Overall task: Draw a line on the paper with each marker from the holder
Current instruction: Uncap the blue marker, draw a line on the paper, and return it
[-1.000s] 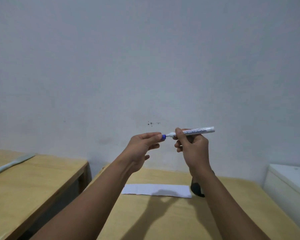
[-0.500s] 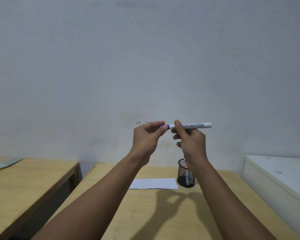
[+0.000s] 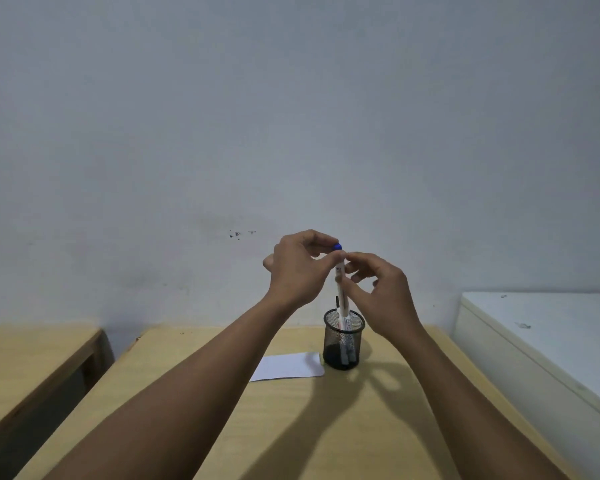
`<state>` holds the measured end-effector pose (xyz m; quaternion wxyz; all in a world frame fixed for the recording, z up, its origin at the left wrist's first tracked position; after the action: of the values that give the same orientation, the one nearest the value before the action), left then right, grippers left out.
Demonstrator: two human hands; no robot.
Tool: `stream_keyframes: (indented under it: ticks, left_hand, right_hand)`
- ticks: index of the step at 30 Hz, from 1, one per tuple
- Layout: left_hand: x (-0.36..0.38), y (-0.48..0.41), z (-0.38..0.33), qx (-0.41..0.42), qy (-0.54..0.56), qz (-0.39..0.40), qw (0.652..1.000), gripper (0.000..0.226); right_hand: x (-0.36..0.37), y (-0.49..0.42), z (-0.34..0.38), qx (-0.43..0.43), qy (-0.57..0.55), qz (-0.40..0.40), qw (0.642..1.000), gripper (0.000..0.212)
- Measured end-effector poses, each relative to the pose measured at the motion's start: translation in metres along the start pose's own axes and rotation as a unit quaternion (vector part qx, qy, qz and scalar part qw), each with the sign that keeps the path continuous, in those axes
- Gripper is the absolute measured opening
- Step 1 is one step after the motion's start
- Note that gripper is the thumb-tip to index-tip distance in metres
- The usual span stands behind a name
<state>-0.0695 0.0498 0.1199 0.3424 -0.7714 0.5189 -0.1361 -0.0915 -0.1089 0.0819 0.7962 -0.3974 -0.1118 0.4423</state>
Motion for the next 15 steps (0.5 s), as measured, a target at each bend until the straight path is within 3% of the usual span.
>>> stream_keyframes:
  ticks: [6,9,13,15]
  left_hand:
    - [0.048,-0.012,0.028,-0.006,0.016,0.021,1.000,0.025]
    - [0.064,-0.009,0.057,0.049,-0.088,0.056,0.993,0.041]
    - [0.090,0.016,0.124,0.090,-0.283,0.239,0.925,0.082]
    - [0.100,0.028,0.147,0.096,-0.331,0.290,0.893,0.097]
  right_hand:
    - [0.006,-0.023,-0.047,0.002,0.024,-0.015,1.000,0.034]
    - [0.011,-0.031,-0.078,0.016,0.031,-0.020,0.999,0.048]
    - [0.023,-0.034,-0.113,0.034,0.067,-0.005,0.997,0.051]
    - [0.031,-0.032,-0.129,0.048,0.089,0.012,0.995,0.049]
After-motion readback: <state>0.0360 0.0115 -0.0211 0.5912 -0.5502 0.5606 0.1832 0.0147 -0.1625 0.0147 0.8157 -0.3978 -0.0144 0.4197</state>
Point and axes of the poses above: each hand's wrist, its own y-axis away from the middle knuckle, its own x-axis out of the palm, z = x × y, the point moved 7 cm from there along -y, towards the middle knuckle, and after that the axes turned 13 degrees about -z, right-handed, at the moved point
